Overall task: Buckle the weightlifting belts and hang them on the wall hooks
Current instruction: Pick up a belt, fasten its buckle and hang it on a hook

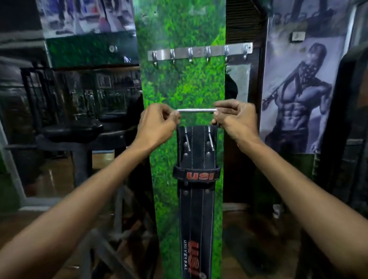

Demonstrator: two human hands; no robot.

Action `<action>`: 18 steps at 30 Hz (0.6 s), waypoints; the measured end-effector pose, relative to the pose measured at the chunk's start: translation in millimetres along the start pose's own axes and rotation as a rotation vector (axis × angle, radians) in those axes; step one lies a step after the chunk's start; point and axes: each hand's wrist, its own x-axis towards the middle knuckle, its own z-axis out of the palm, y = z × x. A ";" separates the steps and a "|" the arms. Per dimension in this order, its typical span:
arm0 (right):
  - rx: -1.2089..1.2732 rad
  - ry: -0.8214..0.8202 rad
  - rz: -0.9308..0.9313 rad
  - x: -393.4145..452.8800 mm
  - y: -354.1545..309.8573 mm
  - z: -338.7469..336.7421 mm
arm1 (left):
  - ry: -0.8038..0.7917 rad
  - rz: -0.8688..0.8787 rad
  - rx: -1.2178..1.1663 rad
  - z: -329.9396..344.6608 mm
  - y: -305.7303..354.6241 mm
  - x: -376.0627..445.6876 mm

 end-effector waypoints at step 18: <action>-0.341 0.262 -0.219 205.0 -28.2 -132.0 | 0.228 0.465 0.909 119.0 162.3 188.2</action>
